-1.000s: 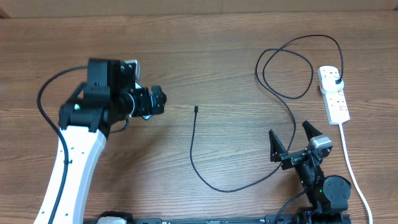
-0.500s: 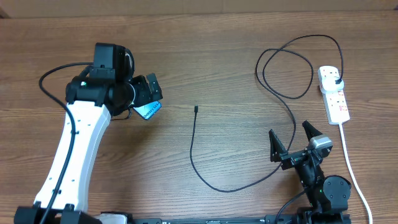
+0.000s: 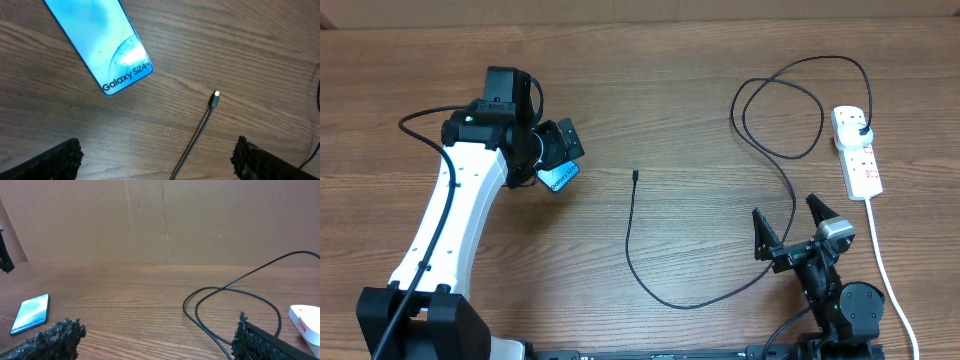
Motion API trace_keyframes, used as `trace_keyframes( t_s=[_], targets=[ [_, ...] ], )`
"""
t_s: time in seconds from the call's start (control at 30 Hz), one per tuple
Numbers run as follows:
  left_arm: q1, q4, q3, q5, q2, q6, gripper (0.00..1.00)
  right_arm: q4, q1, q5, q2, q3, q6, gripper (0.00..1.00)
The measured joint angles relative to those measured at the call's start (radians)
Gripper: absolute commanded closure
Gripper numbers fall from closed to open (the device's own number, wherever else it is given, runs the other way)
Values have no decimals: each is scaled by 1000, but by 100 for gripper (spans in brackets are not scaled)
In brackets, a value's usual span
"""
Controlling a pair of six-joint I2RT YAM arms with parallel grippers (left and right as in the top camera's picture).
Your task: Plug charger to phone and switch on socket
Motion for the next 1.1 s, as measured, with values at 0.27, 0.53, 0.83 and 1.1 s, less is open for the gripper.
trace_keyframes(
  t_s=[0.27, 0.53, 0.83, 1.1],
  targets=[
    [0, 1, 0, 0, 0, 1, 0, 0, 0, 0, 0, 0, -1, 0],
    [0, 1, 0, 0, 0, 8, 3, 1, 0, 0, 0, 0, 0, 0],
    [16, -29, 0, -29, 0, -35, 0, 0, 0, 0, 0, 0, 0, 0],
    [77, -38, 0, -35, 0, -86, 0, 0, 0, 0, 0, 0, 0, 0]
  ],
)
